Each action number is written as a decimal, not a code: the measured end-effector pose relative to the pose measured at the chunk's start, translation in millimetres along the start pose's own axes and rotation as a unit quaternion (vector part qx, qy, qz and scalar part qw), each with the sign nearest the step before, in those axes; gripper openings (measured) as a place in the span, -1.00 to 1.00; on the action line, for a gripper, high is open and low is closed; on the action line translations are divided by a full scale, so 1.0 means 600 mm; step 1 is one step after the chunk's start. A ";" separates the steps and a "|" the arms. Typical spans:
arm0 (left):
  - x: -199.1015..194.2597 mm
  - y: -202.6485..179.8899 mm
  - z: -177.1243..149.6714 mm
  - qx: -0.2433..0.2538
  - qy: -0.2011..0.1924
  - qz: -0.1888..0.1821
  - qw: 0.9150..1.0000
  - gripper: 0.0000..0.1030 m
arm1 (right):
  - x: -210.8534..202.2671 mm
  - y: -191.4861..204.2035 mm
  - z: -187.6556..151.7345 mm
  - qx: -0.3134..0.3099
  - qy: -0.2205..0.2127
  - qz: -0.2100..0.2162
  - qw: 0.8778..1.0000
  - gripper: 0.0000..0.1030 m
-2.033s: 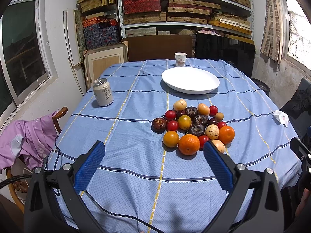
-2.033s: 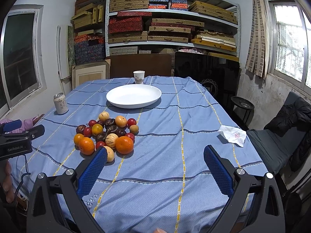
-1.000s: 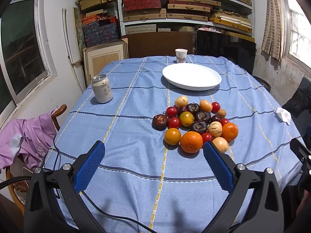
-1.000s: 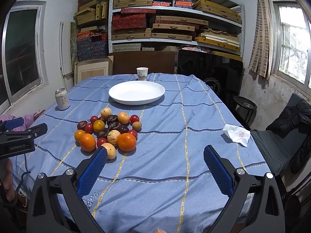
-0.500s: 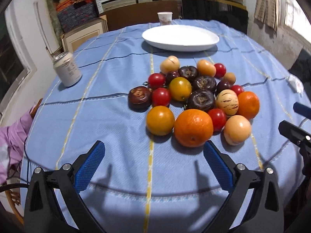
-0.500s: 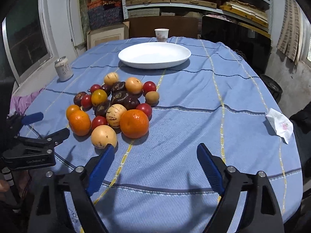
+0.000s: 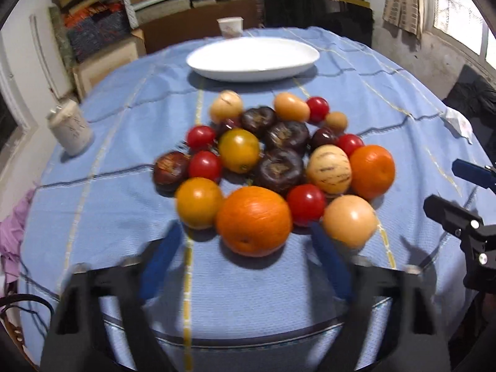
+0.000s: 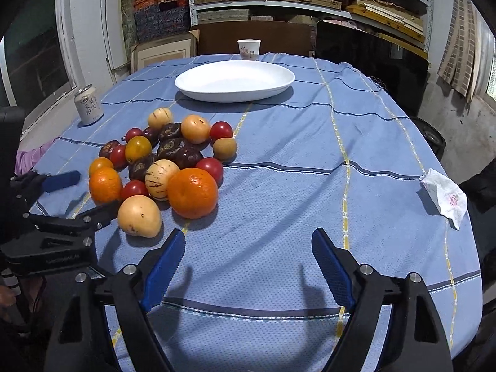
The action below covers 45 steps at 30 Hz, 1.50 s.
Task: Organize fruits
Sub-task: 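Grasp a large orange with the left tool while the right tool grasps another orange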
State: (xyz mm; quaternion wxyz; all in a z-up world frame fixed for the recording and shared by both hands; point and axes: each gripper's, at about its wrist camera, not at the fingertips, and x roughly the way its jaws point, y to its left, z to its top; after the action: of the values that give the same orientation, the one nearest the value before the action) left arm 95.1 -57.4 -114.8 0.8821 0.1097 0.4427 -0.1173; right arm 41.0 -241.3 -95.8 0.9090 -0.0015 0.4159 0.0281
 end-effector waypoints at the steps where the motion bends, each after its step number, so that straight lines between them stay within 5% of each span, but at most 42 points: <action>1: 0.001 0.003 -0.001 -0.006 0.000 -0.008 1.000 0.31 | 0.000 -0.001 -0.001 0.000 0.000 -0.001 1.000 0.64; 4: -0.003 0.008 -0.005 -0.015 -0.010 -0.027 0.999 0.27 | 0.000 -0.002 -0.003 -0.002 -0.002 0.000 1.000 0.64; 7: -0.005 0.010 -0.003 -0.018 -0.017 -0.044 0.999 -0.09 | 0.000 -0.003 -0.003 0.001 -0.002 0.002 1.000 0.64; 16: -0.009 0.015 -0.005 -0.022 -0.027 -0.069 0.997 -0.11 | 0.003 -0.004 -0.002 0.002 -0.002 0.000 1.000 0.64; 27: -0.080 0.056 -0.012 -0.039 -0.080 -0.041 0.995 -0.11 | 0.027 0.030 0.049 -0.011 0.002 0.049 0.999 0.55; 31: -0.083 0.062 -0.021 -0.036 -0.078 -0.040 0.995 -0.10 | 0.067 0.052 0.058 -0.020 0.030 0.045 0.998 0.33; 38: -0.078 0.073 -0.024 -0.041 -0.078 -0.042 0.995 -0.10 | 0.090 0.071 0.066 -0.022 0.044 0.061 0.997 0.27; 40: -0.076 0.072 -0.025 -0.040 -0.078 -0.043 0.995 -0.10 | 0.087 0.075 0.065 -0.025 0.042 0.073 0.996 -0.12; 45: -0.077 0.072 -0.025 -0.042 -0.081 -0.041 0.995 -0.10 | 0.071 0.071 0.056 -0.034 0.020 0.046 0.998 -0.13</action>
State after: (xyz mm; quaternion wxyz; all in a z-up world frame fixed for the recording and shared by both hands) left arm 70.2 -7.0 -82.2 0.9133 0.0442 0.3787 -0.1431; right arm 91.8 -195.7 -105.2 0.8978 -0.0139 0.4321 0.0839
